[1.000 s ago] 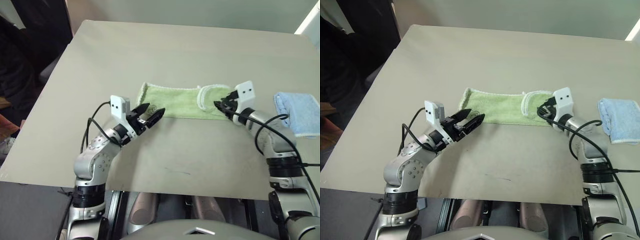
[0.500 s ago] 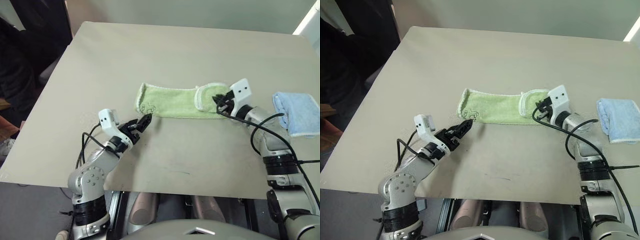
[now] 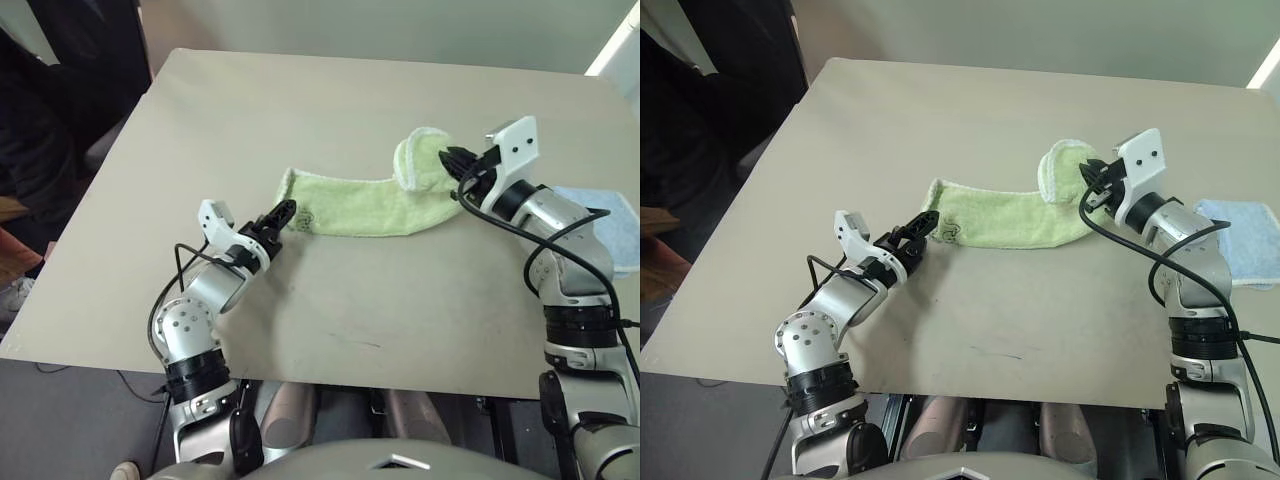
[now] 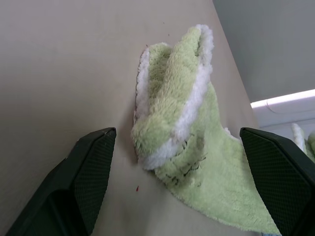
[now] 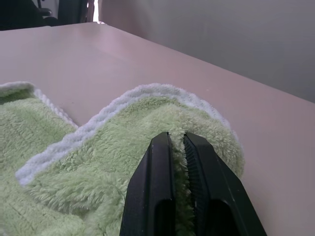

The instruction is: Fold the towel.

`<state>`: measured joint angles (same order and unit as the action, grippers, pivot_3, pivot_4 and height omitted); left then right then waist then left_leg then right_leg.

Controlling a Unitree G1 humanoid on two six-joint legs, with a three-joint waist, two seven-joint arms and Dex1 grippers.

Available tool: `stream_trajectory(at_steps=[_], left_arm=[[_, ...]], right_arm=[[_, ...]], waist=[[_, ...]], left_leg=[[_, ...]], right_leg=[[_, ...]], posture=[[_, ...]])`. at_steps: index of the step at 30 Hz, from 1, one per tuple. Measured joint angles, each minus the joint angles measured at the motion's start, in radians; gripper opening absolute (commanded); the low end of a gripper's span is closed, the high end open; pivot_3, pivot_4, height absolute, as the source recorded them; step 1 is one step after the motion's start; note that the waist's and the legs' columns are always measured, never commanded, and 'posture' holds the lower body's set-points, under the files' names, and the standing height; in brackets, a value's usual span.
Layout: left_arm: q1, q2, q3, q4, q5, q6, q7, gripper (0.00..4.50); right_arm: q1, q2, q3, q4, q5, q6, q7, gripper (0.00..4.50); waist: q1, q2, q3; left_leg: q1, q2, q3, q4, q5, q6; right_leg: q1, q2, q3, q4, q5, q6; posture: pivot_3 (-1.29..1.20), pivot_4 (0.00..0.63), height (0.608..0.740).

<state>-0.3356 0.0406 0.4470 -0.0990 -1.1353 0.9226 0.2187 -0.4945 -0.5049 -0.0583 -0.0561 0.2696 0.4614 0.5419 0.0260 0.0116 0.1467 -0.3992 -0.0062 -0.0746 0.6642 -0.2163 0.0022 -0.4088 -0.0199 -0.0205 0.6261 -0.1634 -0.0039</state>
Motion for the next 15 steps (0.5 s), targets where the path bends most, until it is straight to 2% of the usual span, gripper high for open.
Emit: stream_trajectory(at_steps=[5, 8, 15], left_arm=[[-0.013, 0.013, -0.011, 0.020, 0.002, -0.001, -0.011, 4.36], [-0.016, 0.014, -0.015, 0.024, 0.004, -0.004, -0.016, 4.50], [-0.023, 0.013, -0.019, 0.029, 0.004, -0.007, -0.011, 4.50]], right_arm=[[0.055, -0.003, 0.041, 0.021, -0.059, 0.024, -0.021, 0.43], [0.076, 0.017, 0.049, 0.059, -0.071, 0.038, -0.029, 0.99], [0.078, 0.022, 0.053, 0.064, -0.079, 0.042, -0.029, 3.40]], waist=[[0.002, 0.000, 0.000], [0.002, 0.001, 0.001], [0.002, 0.001, 0.001]], left_leg=[[0.000, 0.000, -0.001, -0.001, -0.001, 0.000], [0.000, 0.000, -0.001, -0.001, -0.001, 0.000], [-0.001, -0.001, -0.001, -0.001, -0.001, -0.001]], right_leg=[[0.000, 0.000, 0.000, 0.000, -0.002, 0.001], [0.000, 0.000, 0.000, 0.000, -0.002, 0.001], [0.000, 0.000, 0.000, -0.001, -0.003, 0.002]], posture=[[0.00, 0.150, 0.735], [0.00, 0.150, 0.735], [0.00, 0.150, 0.735]])
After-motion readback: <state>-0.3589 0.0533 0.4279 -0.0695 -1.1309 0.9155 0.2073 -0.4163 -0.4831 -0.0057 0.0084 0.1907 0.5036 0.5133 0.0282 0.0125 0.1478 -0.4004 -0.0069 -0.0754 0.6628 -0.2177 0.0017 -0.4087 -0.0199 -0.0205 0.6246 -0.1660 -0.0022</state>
